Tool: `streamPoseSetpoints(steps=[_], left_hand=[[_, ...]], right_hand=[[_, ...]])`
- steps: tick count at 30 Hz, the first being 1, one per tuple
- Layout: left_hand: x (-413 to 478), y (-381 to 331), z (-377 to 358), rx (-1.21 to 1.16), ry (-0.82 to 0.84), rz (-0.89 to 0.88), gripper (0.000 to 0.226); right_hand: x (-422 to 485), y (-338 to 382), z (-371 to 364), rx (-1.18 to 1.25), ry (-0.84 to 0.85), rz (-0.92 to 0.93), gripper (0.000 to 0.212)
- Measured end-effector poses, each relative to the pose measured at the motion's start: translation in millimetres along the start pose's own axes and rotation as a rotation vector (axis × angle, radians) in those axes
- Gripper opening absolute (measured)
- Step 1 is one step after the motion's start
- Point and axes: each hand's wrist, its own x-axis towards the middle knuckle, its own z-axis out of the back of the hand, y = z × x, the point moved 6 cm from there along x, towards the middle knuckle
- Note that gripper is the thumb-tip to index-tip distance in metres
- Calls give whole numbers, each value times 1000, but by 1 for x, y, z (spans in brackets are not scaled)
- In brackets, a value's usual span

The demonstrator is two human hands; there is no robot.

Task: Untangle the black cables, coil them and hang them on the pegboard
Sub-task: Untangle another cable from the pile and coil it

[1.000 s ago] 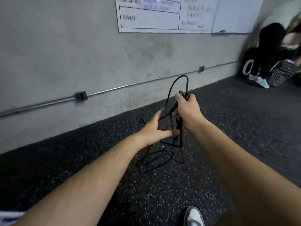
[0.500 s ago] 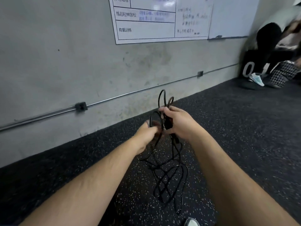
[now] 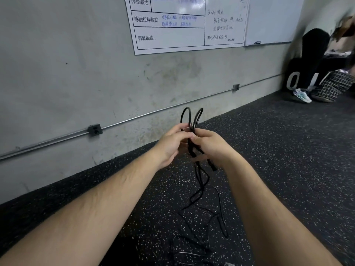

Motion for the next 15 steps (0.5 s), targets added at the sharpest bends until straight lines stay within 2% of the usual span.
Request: streamPoseSetpoints(steps=[5, 7, 11, 15], left_hand=[[15, -13, 12, 26, -104, 53, 18], [19, -17, 16, 36, -109, 47, 10], [22, -23, 38, 40, -163, 22, 11], [18, -25, 49, 87, -160, 16, 13]], right_hand=[[3, 8, -5, -128, -42, 29, 25], [5, 8, -1, -86, -114, 11, 23], [6, 5, 18, -73, -293, 6, 22], [8, 4, 22, -190, -321, 25, 22]])
